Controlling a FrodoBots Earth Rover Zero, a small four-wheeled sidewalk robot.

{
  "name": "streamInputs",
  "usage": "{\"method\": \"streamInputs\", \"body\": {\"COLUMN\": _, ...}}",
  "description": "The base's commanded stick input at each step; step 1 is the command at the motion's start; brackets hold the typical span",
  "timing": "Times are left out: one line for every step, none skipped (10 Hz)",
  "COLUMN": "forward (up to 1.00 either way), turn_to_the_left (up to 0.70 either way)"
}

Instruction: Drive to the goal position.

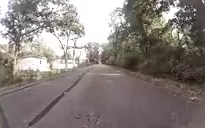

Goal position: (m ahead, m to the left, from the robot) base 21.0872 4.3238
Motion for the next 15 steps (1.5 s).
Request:
{"method": "streamInputs", "body": {"forward": 0.7, "turn_to_the_left": 0.0}}
{"method": "streamInputs", "body": {"forward": 0.7, "turn_to_the_left": 0.0}}
{"method": "streamInputs", "body": {"forward": 0.7, "turn_to_the_left": 0.0}}
{"method": "streamInputs", "body": {"forward": 0.7, "turn_to_the_left": 0.0}}
{"method": "streamInputs", "body": {"forward": 0.7, "turn_to_the_left": 0.0}}
{"method": "streamInputs", "body": {"forward": 0.7, "turn_to_the_left": 0.0}}
{"method": "streamInputs", "body": {"forward": 0.7, "turn_to_the_left": 0.0}}
{"method": "streamInputs", "body": {"forward": 0.7, "turn_to_the_left": 0.0}}
{"method": "streamInputs", "body": {"forward": 0.7, "turn_to_the_left": 0.0}}
{"method": "streamInputs", "body": {"forward": 0.7, "turn_to_the_left": 0.0}}
{"method": "streamInputs", "body": {"forward": 0.7, "turn_to_the_left": 0.0}}
{"method": "streamInputs", "body": {"forward": 0.7, "turn_to_the_left": 0.0}}
{"method": "streamInputs", "body": {"forward": 0.7, "turn_to_the_left": 0.0}}
{"method": "streamInputs", "body": {"forward": 0.7, "turn_to_the_left": 0.0}}
{"method": "streamInputs", "body": {"forward": 0.7, "turn_to_the_left": 0.0}}
